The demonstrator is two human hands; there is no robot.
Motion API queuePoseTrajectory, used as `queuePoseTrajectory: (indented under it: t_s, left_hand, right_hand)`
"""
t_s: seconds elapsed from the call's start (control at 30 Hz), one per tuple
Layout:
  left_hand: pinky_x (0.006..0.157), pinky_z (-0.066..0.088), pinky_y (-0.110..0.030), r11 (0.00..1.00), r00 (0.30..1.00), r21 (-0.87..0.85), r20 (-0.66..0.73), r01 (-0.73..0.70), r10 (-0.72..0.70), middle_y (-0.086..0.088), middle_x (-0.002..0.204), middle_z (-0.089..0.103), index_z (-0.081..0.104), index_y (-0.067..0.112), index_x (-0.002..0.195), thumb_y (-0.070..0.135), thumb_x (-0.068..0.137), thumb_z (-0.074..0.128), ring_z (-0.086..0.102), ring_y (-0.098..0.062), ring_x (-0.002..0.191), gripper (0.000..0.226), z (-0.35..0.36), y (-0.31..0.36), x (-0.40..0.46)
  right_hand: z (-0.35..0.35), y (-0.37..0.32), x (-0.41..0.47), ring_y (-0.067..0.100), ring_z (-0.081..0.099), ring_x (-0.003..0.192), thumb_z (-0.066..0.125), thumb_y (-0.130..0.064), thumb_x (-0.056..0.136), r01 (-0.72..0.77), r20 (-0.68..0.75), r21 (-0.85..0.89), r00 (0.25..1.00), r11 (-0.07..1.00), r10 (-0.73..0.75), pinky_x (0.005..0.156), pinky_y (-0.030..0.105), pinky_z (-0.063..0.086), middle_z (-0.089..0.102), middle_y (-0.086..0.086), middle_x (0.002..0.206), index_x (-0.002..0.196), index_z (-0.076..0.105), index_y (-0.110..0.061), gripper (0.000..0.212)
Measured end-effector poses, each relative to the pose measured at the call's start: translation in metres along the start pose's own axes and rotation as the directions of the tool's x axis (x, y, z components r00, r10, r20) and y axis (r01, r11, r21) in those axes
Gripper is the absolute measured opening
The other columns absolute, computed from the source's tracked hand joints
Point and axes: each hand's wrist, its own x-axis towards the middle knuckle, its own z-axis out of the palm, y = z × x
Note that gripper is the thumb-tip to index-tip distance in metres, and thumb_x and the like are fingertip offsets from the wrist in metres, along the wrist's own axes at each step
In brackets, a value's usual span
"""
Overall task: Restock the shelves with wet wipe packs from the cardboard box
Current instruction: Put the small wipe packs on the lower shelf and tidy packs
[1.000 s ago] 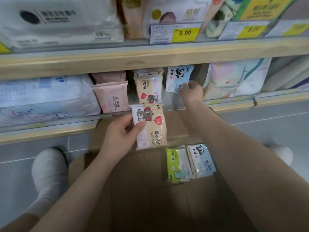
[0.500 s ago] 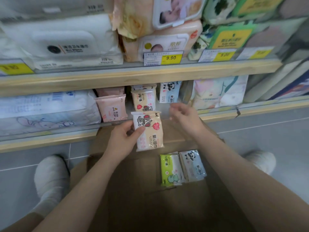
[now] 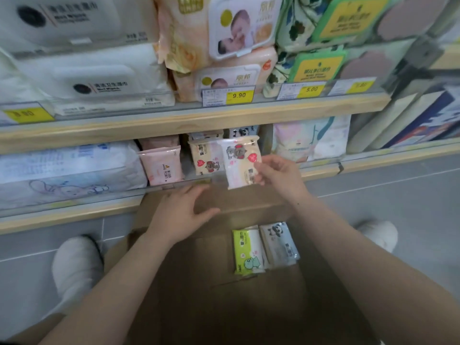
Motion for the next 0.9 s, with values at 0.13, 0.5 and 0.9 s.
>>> queuePoseTrajectory:
  t_s: [0.13, 0.5, 0.9]
  left_hand:
    - [0.108, 0.029, -0.045, 0.978, 0.993, 0.205, 0.118, -0.040, 0.016, 0.006, 0.145, 0.039, 0.035, 0.035, 0.141, 0.080, 0.068, 0.021, 0.034, -0.018, 0.133, 0.087, 0.013, -0.028, -0.001]
    - [0.081, 0.050, -0.034, 0.920, 0.973, 0.368, -0.126, -0.134, 0.192, 0.007, 0.121, 0.062, 0.057, 0.031, 0.127, 0.067, 0.082, 0.034, 0.060, -0.019, 0.107, 0.063, 0.032, -0.044, 0.004]
    - [0.080, 0.051, -0.034, 0.922, 0.977, 0.372, -0.134, -0.108, 0.168, 0.008, 0.120, 0.063, 0.057, 0.032, 0.126, 0.067, 0.081, 0.034, 0.061, -0.016, 0.106, 0.062, 0.029, -0.039, 0.001]
  right_hand:
    - [0.007, 0.014, 0.036, 0.005, 0.056, 0.048, 0.059, -0.009, 0.092, -0.035, -0.136, 0.073, 0.990, 0.997, 0.045, 0.056, 0.014, 0.052, 0.063, 0.002, 0.061, 0.091, 0.062, -0.007, 0.004]
    - [0.039, 0.048, 0.115, 0.011, 0.060, 0.058, 0.053, -0.005, 0.093, -0.109, -0.361, 0.170, 0.918, 0.979, 0.165, 0.068, 0.024, 0.055, 0.062, 0.008, 0.071, 0.093, 0.058, -0.006, 0.006]
    - [0.029, 0.046, 0.090, 0.016, 0.055, 0.083, 0.048, -0.008, 0.091, -0.045, -0.225, -0.197, 0.974, 0.979, 0.000, 0.076, 0.028, 0.044, 0.062, 0.000, 0.088, 0.101, 0.063, -0.011, 0.018]
